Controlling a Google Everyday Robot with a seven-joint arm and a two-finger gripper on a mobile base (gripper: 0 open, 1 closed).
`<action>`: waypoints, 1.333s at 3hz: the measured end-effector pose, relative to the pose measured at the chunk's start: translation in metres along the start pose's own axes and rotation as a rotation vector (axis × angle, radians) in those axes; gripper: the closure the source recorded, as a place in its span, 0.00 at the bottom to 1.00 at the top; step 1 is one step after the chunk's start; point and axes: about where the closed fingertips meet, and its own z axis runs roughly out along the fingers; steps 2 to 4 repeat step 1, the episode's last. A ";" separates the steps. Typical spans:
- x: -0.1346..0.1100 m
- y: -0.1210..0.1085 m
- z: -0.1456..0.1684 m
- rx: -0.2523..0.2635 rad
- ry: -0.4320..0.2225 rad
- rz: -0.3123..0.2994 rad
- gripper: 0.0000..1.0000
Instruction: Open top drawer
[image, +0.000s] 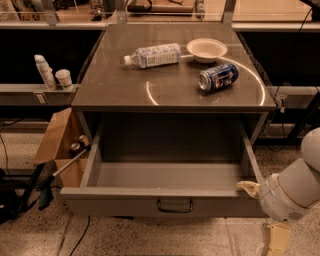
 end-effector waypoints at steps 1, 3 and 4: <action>0.000 0.000 0.000 0.000 0.000 0.000 0.00; 0.000 0.000 0.000 0.000 0.000 0.000 0.00; 0.000 0.000 0.000 0.000 0.000 0.000 0.00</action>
Offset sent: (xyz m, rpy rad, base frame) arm 0.0000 0.0000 0.0000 0.0000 0.0000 0.0000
